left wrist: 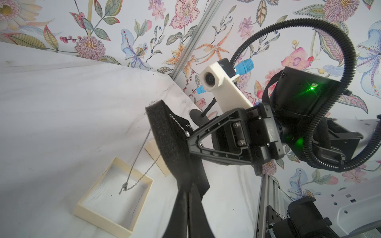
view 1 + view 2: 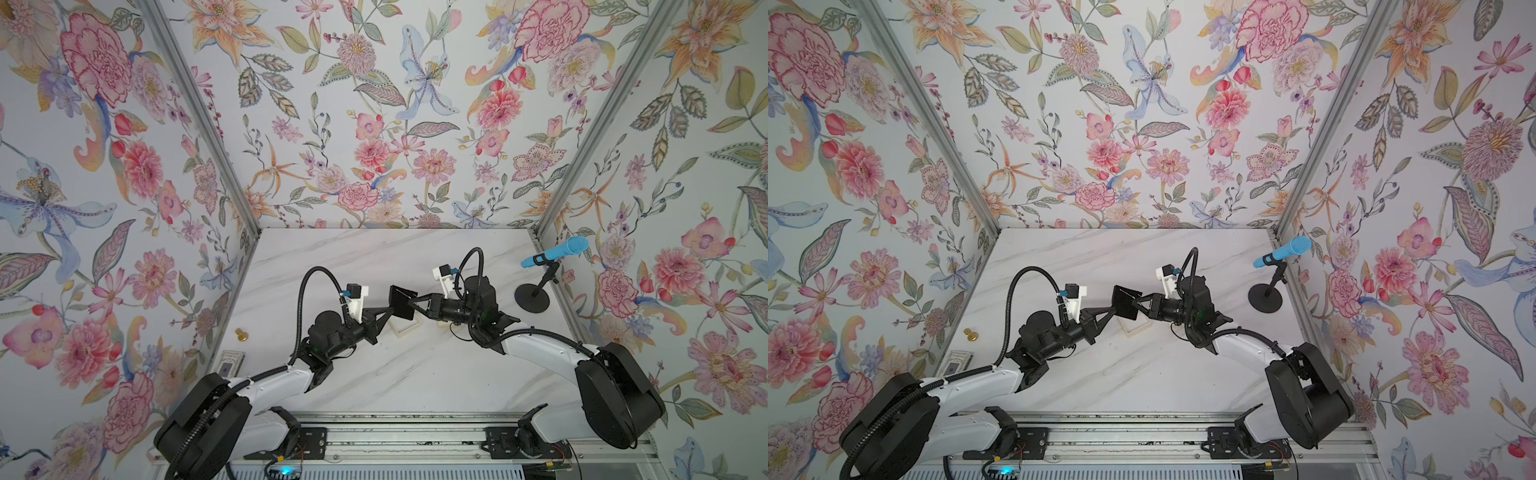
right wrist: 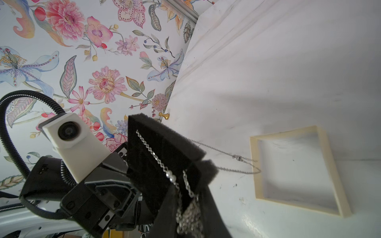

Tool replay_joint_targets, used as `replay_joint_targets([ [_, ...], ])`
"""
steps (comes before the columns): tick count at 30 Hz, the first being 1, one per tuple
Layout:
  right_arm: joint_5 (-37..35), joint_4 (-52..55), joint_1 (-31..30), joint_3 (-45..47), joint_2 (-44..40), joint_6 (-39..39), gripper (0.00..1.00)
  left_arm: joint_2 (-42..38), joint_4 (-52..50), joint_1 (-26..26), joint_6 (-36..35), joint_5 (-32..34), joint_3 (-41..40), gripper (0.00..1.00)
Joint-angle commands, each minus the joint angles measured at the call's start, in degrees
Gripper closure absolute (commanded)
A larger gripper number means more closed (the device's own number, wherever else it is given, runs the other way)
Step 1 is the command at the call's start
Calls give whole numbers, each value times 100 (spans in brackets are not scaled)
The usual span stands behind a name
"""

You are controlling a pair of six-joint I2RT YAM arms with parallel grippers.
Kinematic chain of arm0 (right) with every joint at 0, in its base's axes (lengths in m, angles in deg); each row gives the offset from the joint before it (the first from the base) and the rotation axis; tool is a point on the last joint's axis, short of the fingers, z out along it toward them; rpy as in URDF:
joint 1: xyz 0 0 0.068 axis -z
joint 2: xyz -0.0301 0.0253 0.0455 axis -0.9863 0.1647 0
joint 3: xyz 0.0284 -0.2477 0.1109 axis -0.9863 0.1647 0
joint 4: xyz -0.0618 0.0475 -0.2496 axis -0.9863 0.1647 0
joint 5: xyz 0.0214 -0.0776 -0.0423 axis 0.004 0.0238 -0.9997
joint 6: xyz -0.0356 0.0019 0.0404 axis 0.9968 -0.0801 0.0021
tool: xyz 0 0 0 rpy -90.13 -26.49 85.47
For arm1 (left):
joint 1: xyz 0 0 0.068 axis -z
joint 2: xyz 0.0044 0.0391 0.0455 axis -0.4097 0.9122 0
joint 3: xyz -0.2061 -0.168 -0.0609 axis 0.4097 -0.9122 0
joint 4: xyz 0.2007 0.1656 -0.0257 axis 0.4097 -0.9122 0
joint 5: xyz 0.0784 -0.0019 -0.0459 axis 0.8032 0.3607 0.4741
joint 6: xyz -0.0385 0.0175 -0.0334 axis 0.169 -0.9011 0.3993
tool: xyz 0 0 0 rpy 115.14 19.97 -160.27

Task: Take the necklace out of the lift-off lid jewelry box
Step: Pick up the necklace from the inner lining.

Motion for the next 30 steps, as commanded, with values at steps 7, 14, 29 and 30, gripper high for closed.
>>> replay_joint_targets([
  [7,-396,502,75,-231,-132,273,76,-127,115,-38,-119,58,-75,100],
  [14,-378,508,66,-262,-118,308,84,-121,104,-36,-125,48,-80,100],
  [29,-378,849,39,-665,-162,554,99,50,150,-41,-121,-80,-71,100],
  [30,-385,854,39,-690,-180,561,100,59,159,-41,-125,-91,-71,100],
])
